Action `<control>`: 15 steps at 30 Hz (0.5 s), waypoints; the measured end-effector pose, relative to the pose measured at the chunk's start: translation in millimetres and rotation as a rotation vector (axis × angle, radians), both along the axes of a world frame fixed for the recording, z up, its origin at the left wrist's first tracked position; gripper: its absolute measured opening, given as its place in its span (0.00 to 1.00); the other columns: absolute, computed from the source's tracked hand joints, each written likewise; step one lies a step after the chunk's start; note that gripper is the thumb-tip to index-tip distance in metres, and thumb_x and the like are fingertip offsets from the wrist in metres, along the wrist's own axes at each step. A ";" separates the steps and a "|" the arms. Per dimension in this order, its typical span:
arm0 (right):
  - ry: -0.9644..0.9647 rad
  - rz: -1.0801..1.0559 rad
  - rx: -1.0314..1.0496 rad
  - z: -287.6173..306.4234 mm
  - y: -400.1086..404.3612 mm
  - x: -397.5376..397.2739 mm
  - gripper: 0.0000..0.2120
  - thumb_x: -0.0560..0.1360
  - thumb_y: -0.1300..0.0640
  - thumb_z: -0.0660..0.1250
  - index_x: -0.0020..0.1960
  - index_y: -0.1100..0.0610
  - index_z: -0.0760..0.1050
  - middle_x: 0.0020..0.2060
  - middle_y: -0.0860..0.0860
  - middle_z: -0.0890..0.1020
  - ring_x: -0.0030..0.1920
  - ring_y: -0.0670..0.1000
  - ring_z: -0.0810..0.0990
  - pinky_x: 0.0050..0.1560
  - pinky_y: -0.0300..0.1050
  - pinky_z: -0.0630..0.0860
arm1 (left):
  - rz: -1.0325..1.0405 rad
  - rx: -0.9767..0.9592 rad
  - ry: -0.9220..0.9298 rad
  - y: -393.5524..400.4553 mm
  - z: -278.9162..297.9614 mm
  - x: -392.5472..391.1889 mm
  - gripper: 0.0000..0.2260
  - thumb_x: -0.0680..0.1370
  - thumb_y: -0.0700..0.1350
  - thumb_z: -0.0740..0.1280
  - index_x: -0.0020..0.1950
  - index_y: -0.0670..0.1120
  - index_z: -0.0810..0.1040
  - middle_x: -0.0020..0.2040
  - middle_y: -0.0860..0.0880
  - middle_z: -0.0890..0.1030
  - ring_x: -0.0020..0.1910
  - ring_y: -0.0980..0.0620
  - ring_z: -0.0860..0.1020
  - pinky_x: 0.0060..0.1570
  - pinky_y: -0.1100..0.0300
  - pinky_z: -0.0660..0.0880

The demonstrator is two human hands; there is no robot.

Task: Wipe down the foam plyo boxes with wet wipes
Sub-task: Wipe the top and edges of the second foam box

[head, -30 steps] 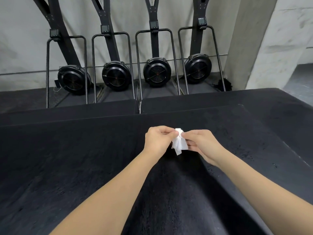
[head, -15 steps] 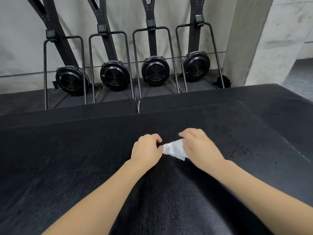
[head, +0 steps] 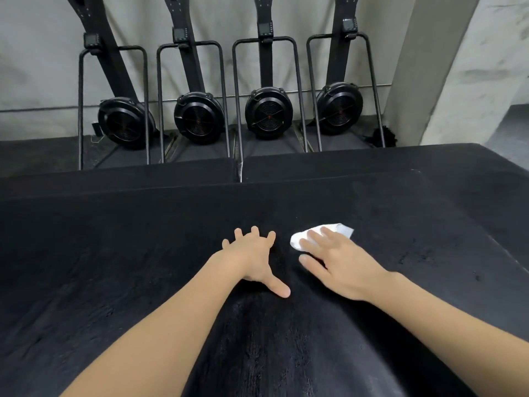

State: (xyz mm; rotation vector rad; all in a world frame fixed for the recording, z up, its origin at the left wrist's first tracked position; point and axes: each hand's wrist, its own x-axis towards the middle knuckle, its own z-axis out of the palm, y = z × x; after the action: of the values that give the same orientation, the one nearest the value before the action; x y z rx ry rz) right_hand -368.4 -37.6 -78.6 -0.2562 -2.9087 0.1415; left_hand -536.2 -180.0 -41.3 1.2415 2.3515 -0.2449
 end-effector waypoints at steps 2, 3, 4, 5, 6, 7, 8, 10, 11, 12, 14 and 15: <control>-0.044 0.077 0.014 -1.0 -18.5 9.7 0.21 0.83 0.39 0.47 0.69 0.47 0.68 0.61 0.42 0.71 0.61 0.48 0.68 0.65 0.43 0.66 | -0.002 0.028 0.003 -3.0 -2.2 0.4 0.65 0.60 0.73 0.75 0.83 0.55 0.39 0.83 0.44 0.42 0.80 0.32 0.41 0.75 0.32 0.50; -0.068 0.079 0.016 0.5 -20.6 13.7 0.23 0.83 0.38 0.46 0.71 0.47 0.66 0.64 0.42 0.70 0.64 0.48 0.67 0.67 0.44 0.65 | -0.004 0.045 0.004 -4.6 -3.4 0.0 0.64 0.60 0.74 0.75 0.83 0.55 0.39 0.83 0.44 0.42 0.80 0.32 0.40 0.76 0.32 0.49; -0.082 0.060 0.004 1.6 -18.0 16.2 0.23 0.83 0.38 0.45 0.72 0.46 0.65 0.66 0.41 0.69 0.66 0.47 0.66 0.67 0.43 0.66 | -0.004 0.061 0.003 -6.6 -5.1 -0.5 0.64 0.60 0.74 0.75 0.83 0.55 0.39 0.83 0.44 0.42 0.80 0.32 0.40 0.76 0.31 0.48; -0.080 0.024 -0.018 1.3 -11.5 17.6 0.23 0.83 0.38 0.44 0.72 0.44 0.65 0.66 0.39 0.69 0.67 0.46 0.66 0.66 0.42 0.67 | -0.001 0.073 0.001 -7.7 -6.4 -0.8 0.64 0.60 0.75 0.75 0.83 0.56 0.40 0.83 0.44 0.42 0.80 0.33 0.40 0.75 0.31 0.47; -0.075 -0.022 -0.033 0.4 -3.6 17.8 0.23 0.82 0.37 0.43 0.71 0.43 0.65 0.65 0.38 0.69 0.67 0.45 0.66 0.65 0.42 0.67 | 0.003 0.080 0.002 -8.3 -7.1 -0.5 0.64 0.59 0.75 0.75 0.83 0.56 0.41 0.83 0.44 0.43 0.80 0.33 0.41 0.75 0.31 0.47; -0.071 -0.077 -0.018 0.8 3.6 16.6 0.25 0.82 0.36 0.41 0.70 0.43 0.66 0.64 0.38 0.70 0.66 0.46 0.67 0.65 0.44 0.68 | 0.007 0.082 0.008 -8.1 -6.9 0.3 0.63 0.59 0.74 0.75 0.83 0.56 0.41 0.83 0.44 0.44 0.80 0.33 0.41 0.75 0.31 0.47; -0.076 -0.140 0.013 -1.3 9.8 14.4 0.27 0.81 0.35 0.38 0.69 0.44 0.66 0.63 0.39 0.70 0.65 0.48 0.68 0.65 0.46 0.67 | 0.010 0.081 0.021 -7.3 -6.0 1.7 0.63 0.60 0.74 0.75 0.83 0.56 0.42 0.83 0.44 0.45 0.80 0.33 0.42 0.75 0.30 0.48; -0.080 -0.233 0.054 -7.8 11.3 9.2 0.30 0.80 0.34 0.37 0.68 0.47 0.68 0.62 0.42 0.71 0.62 0.52 0.70 0.64 0.49 0.68 | 0.022 0.073 0.039 -5.9 -3.5 6.1 0.61 0.61 0.72 0.76 0.83 0.57 0.43 0.83 0.44 0.46 0.80 0.32 0.43 0.74 0.29 0.48; -0.077 -0.250 0.051 -10.8 4.9 7.0 0.30 0.80 0.34 0.39 0.67 0.49 0.69 0.61 0.43 0.72 0.60 0.53 0.70 0.63 0.51 0.68 | 0.032 0.074 0.039 -6.6 -2.7 8.8 0.60 0.62 0.72 0.76 0.83 0.57 0.44 0.83 0.44 0.47 0.80 0.32 0.43 0.74 0.29 0.48; -0.069 -0.241 0.046 -13.6 -4.5 6.3 0.29 0.81 0.35 0.42 0.67 0.50 0.69 0.60 0.44 0.72 0.59 0.54 0.69 0.62 0.52 0.68 | 0.040 0.082 0.037 -8.1 -2.5 11.5 0.58 0.64 0.71 0.75 0.83 0.58 0.45 0.83 0.45 0.47 0.80 0.33 0.43 0.74 0.28 0.48; -0.081 -0.183 0.038 -15.2 -25.0 8.7 0.28 0.81 0.35 0.43 0.68 0.50 0.68 0.62 0.45 0.71 0.60 0.53 0.68 0.64 0.52 0.66 | 0.034 0.108 0.039 -14.6 -4.2 16.0 0.52 0.67 0.71 0.72 0.82 0.60 0.47 0.83 0.46 0.48 0.80 0.33 0.42 0.73 0.27 0.47; -0.102 -0.149 0.037 -14.3 -33.7 11.9 0.29 0.81 0.35 0.42 0.70 0.50 0.67 0.63 0.45 0.71 0.62 0.54 0.67 0.65 0.52 0.65 | 0.019 0.118 0.042 -18.9 -7.1 16.7 0.50 0.69 0.72 0.70 0.82 0.60 0.47 0.83 0.46 0.47 0.80 0.34 0.42 0.73 0.27 0.46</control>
State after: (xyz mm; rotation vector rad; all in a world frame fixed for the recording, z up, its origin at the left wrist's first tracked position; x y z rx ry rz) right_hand -356.5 -71.3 -92.9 -0.4853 -2.9757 0.0517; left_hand -519.5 -199.0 -48.4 1.2787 2.4436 -0.1293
